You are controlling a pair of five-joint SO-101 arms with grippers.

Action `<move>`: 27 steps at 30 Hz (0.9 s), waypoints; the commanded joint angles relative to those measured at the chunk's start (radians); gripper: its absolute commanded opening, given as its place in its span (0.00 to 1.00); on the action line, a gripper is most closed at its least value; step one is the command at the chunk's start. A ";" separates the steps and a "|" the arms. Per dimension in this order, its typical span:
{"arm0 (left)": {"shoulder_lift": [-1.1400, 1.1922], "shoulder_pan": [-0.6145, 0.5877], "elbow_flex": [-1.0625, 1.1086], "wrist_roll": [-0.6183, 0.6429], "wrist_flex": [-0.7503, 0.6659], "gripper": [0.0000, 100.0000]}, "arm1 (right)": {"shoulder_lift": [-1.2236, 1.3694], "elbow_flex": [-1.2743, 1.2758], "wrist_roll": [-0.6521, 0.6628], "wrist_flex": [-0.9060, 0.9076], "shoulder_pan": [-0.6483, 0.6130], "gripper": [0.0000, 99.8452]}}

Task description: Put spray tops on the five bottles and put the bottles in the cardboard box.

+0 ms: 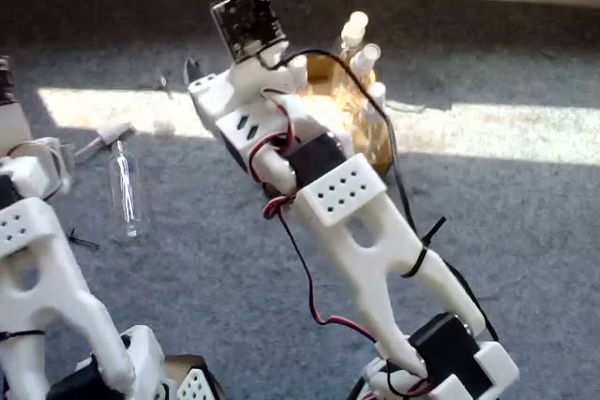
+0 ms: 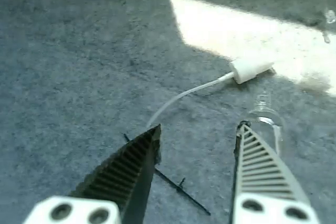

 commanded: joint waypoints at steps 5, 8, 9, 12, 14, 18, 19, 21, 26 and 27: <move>0.320 -0.265 -0.395 -0.081 0.043 0.22 | -0.039 0.148 0.011 -0.036 -0.157 0.35; 0.423 -0.309 -0.473 -0.081 0.041 0.22 | 0.008 0.177 0.006 -0.073 -0.208 0.35; 0.453 -0.328 -0.496 -0.083 0.040 0.22 | 0.048 0.179 0.006 -0.076 -0.225 0.35; 0.547 -0.409 -0.550 -0.107 0.037 0.22 | 0.217 0.131 0.005 -0.085 -0.272 0.35; 0.616 -0.472 -0.595 -0.110 0.021 0.22 | 0.344 0.033 0.005 -0.082 -0.297 0.35; 0.760 -0.576 -0.696 -0.110 -0.034 0.24 | 0.553 -0.196 -0.020 -0.062 -0.314 0.35; 0.792 -0.593 -0.722 -0.110 -0.035 0.25 | 0.596 -0.255 -0.052 -0.028 -0.318 0.35; 0.855 -0.619 -0.777 -0.112 -0.035 0.26 | 0.665 -0.374 -0.106 0.048 -0.326 0.35; 0.966 -0.631 -0.863 -0.135 -0.035 0.26 | 0.785 -0.621 -0.190 0.136 -0.326 0.35; 0.978 -0.636 -0.871 -0.135 -0.035 0.26 | 0.805 -0.657 -0.203 0.136 -0.326 0.35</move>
